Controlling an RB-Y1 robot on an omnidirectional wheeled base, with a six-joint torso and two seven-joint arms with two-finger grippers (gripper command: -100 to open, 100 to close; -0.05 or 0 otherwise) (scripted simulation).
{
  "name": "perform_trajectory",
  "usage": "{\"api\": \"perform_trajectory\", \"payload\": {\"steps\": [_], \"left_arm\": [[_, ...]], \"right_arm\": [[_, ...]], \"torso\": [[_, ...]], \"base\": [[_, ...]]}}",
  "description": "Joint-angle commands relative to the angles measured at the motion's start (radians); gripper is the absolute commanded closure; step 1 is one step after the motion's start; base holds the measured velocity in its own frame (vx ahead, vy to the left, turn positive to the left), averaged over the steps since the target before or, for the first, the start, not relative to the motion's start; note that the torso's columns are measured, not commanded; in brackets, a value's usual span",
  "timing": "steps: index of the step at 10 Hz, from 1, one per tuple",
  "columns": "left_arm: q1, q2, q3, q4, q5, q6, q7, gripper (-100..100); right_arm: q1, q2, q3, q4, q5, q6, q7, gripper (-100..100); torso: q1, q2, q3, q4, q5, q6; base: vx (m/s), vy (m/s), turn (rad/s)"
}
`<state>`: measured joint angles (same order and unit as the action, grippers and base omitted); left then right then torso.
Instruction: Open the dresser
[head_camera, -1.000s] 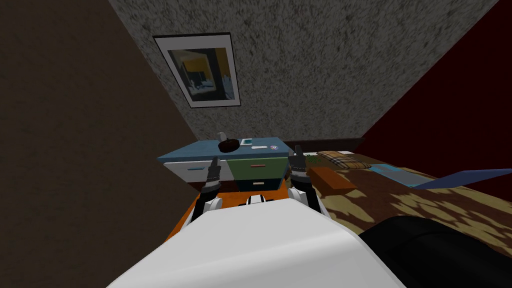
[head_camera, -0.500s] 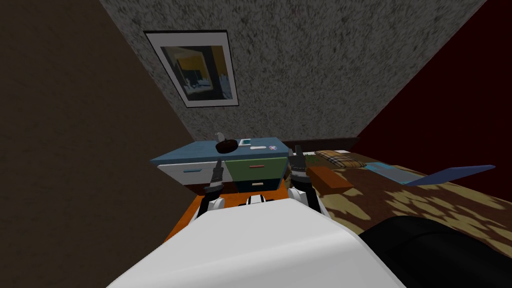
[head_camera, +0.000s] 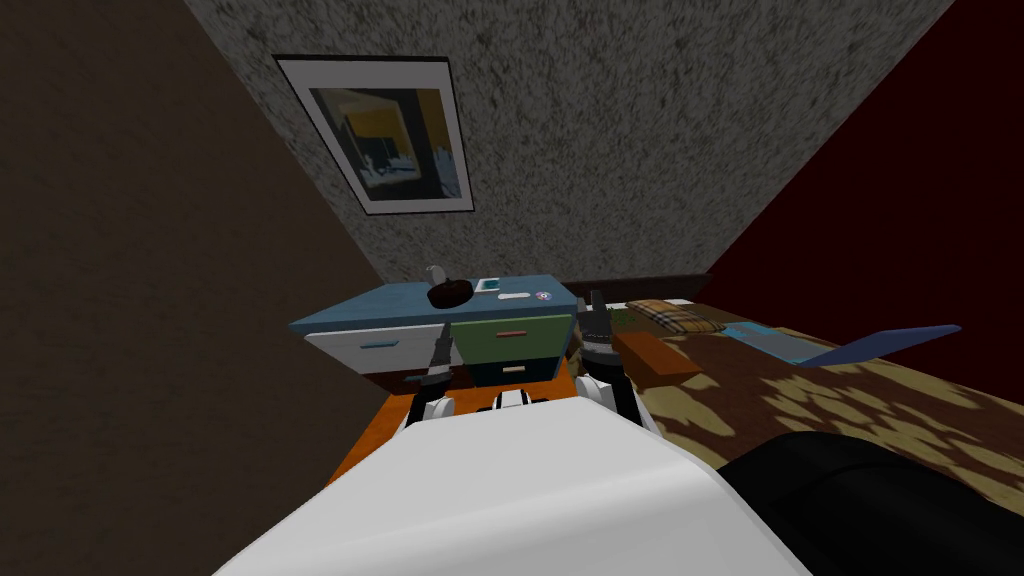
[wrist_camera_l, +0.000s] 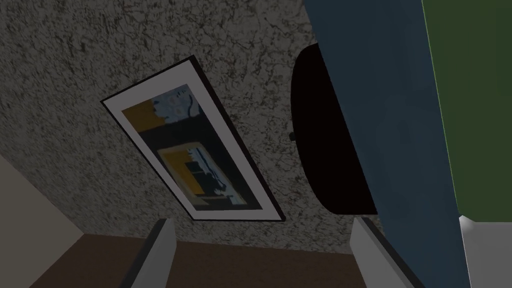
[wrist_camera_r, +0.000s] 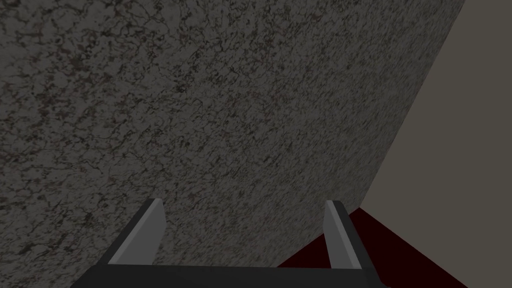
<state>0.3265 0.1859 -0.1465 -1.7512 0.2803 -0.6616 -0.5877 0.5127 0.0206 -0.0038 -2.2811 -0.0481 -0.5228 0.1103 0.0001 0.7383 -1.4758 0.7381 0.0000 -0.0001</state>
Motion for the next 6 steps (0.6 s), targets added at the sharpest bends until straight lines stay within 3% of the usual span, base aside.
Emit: {"api": "perform_trajectory", "payload": {"steps": [1,2,4,5,6], "left_arm": [[-0.031,-0.001,-0.034,0.080,0.031,-0.014,-0.058,-100],[-0.031,-0.001,-0.034,0.096,0.031,-0.014,-0.058,-100],[-0.061,0.001,-0.064,0.170,0.059,-0.024,-0.102,-100],[-0.061,0.001,-0.064,0.182,0.059,-0.024,-0.102,-100],[-0.076,0.002,-0.079,0.216,0.072,-0.028,-0.122,-100]], "right_arm": [[0.000,0.000,0.000,0.000,0.000,0.000,0.000,0],[0.000,0.000,0.000,0.000,0.000,0.000,0.000,0],[0.000,0.000,0.000,0.000,0.000,0.000,0.000,0],[0.000,0.000,0.000,0.000,0.000,0.000,0.000,0],[0.000,0.000,0.000,0.000,0.000,0.000,0.000,0]], "torso": [[0.000,0.000,0.000,0.000,0.000,0.000],[-0.001,0.000,0.000,0.000,0.000,0.000],[0.000,0.000,0.000,0.000,0.000,0.000],[0.000,0.000,0.000,0.000,0.000,0.000],[0.000,0.000,0.000,0.000,0.000,0.000]], "base": [[0.006,-0.019,-0.053],[0.005,-0.015,-0.016],[0.005,-0.016,-0.028],[0.003,-0.015,-0.009],[0.002,-0.013,-0.012]]}}
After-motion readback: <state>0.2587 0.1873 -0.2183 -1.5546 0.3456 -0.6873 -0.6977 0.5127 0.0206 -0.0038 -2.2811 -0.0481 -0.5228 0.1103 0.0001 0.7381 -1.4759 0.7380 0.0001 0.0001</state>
